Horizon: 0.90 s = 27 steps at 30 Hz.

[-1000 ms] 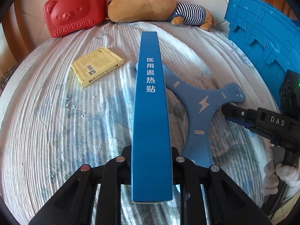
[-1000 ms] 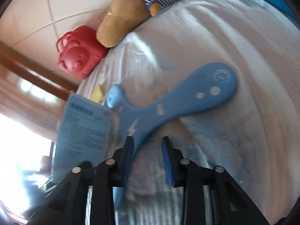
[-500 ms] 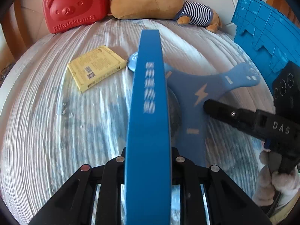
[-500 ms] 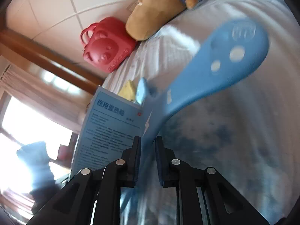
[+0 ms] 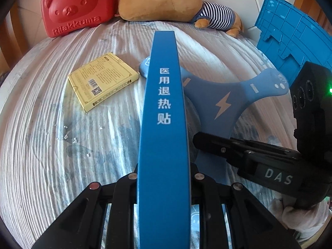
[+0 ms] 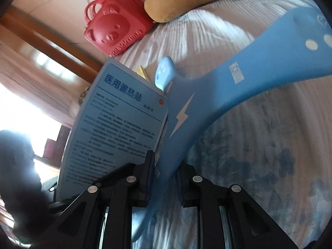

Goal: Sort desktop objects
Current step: 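Carry the medicine box with left tool while right tool carries the boomerang to the crate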

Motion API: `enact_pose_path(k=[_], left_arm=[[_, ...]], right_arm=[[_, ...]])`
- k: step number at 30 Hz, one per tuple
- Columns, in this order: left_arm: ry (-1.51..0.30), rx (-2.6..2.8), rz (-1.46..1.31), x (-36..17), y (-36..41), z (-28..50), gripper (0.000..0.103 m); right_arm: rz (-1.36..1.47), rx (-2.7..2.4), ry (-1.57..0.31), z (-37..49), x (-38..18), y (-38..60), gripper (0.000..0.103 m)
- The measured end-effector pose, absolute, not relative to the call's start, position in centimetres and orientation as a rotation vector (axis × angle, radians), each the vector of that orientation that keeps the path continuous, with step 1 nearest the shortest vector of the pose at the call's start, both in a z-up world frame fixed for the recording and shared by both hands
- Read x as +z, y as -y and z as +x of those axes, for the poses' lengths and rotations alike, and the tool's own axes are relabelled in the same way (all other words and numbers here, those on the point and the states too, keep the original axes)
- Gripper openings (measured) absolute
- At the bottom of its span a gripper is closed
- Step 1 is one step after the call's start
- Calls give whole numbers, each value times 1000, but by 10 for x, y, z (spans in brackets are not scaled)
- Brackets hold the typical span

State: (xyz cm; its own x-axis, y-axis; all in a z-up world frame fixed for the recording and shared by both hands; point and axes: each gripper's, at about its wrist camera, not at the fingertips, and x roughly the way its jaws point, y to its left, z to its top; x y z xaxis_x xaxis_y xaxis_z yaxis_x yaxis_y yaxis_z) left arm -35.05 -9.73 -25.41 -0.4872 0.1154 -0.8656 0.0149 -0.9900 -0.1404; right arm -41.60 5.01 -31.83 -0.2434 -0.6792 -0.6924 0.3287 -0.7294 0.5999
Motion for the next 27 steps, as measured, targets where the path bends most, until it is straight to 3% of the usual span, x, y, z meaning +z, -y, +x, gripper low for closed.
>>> enact_pose_path(k=[6,27], left_arm=[[182,2674,-1535,-244,101,-344,17],[105,2761,-1057,-72,96,-305,17]], right_arm=[[1340,-2106,359,-403,-298,-52,12],[998,-2400,279,-348,-118,-72,9]])
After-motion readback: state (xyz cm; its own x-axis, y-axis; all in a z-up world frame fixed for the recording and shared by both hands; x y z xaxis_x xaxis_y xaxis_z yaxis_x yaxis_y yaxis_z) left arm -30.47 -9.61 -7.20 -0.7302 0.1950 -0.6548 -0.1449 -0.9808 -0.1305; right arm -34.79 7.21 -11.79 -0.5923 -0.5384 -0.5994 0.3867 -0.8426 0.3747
